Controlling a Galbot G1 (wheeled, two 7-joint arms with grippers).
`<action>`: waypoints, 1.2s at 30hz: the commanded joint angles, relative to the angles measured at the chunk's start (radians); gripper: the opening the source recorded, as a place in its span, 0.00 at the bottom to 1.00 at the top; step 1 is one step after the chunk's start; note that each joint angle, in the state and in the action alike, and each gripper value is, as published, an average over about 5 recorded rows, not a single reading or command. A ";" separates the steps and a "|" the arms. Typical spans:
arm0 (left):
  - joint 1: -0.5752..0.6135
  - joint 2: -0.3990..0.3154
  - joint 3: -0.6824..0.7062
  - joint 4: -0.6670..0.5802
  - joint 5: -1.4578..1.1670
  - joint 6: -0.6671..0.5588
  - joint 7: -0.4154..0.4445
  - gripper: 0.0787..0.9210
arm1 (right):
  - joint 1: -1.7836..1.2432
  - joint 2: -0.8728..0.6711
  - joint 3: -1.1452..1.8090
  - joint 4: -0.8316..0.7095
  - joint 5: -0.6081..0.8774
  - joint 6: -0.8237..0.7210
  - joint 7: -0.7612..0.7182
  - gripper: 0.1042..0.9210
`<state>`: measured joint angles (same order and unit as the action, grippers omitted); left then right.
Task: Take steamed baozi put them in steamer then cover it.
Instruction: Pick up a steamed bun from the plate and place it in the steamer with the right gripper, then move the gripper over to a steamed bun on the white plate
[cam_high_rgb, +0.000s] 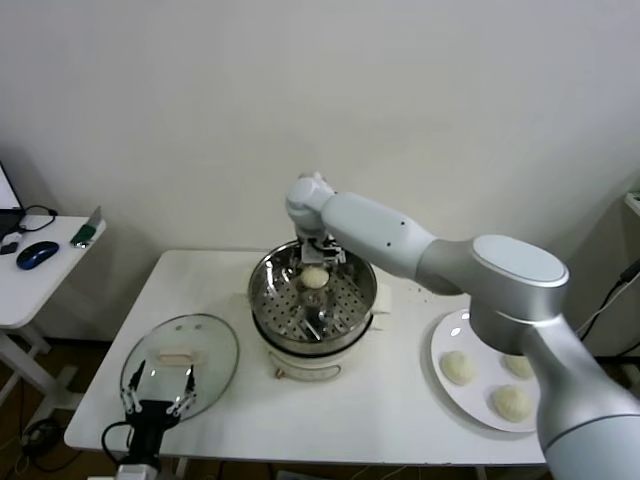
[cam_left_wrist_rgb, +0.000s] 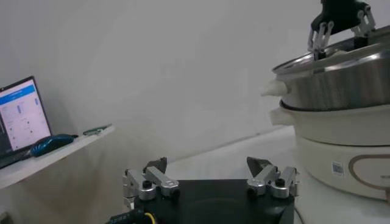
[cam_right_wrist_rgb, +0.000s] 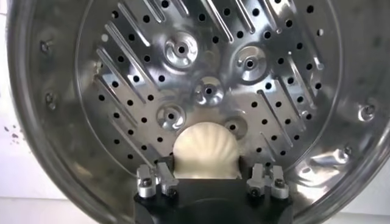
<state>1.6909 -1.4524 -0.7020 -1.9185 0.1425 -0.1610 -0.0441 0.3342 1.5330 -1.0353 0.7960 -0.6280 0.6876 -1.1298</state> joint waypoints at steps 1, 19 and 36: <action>0.002 -0.001 0.000 -0.002 0.001 0.000 0.000 0.88 | 0.012 -0.021 0.006 0.037 0.035 -0.008 -0.015 0.86; 0.033 0.010 0.000 -0.051 -0.001 0.030 0.009 0.88 | 0.514 -0.535 -0.437 0.476 0.886 -0.554 0.039 0.88; 0.060 0.010 0.001 -0.073 -0.016 0.032 0.009 0.88 | 0.322 -0.951 -0.520 0.639 1.098 -1.014 0.100 0.88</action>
<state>1.7452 -1.4432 -0.7021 -1.9861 0.1310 -0.1326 -0.0368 0.7255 0.8138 -1.4878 1.3272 0.3434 -0.1133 -1.0577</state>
